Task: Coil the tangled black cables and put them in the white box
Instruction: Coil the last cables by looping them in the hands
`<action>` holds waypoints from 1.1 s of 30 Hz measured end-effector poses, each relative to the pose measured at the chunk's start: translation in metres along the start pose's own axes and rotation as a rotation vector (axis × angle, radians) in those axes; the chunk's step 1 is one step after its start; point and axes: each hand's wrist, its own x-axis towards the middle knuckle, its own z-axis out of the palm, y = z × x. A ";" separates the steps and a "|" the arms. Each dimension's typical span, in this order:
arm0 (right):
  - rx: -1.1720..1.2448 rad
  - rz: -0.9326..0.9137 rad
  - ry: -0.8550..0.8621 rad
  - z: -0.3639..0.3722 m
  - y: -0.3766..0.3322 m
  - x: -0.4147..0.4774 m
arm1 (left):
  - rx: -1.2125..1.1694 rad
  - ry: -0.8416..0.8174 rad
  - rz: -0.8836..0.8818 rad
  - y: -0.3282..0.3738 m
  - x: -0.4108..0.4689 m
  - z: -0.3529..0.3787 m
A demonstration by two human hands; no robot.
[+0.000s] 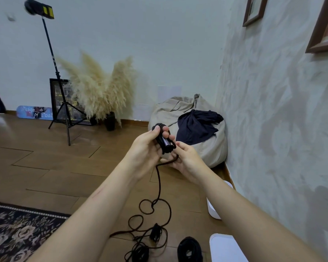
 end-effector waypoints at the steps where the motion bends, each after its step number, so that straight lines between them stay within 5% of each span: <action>1: 0.043 0.014 -0.005 -0.002 -0.001 -0.001 | -0.013 0.007 0.008 0.000 0.000 0.003; 3: -0.086 -0.003 -0.011 -0.005 -0.001 -0.004 | -0.028 0.043 0.052 0.001 0.003 0.004; 7: -0.893 -0.243 0.059 0.003 0.015 -0.006 | -0.013 0.199 0.105 -0.003 0.011 0.000; 11: -1.108 -0.137 -0.005 0.023 0.023 -0.015 | 0.084 0.327 0.160 -0.011 0.012 -0.003; 16: -1.209 -0.033 -0.198 0.034 0.005 -0.023 | 0.566 0.441 0.219 -0.025 0.010 -0.009; 24: -1.288 -0.075 -0.281 -0.013 -0.061 -0.032 | 1.128 0.069 0.146 -0.044 0.017 -0.020; 28: -1.460 -0.227 -0.159 -0.027 -0.080 -0.035 | 1.054 -0.128 -0.016 -0.043 0.011 -0.006; 33: -1.321 -0.475 0.003 -0.026 -0.110 -0.043 | 0.939 -0.239 -0.034 -0.026 -0.005 0.013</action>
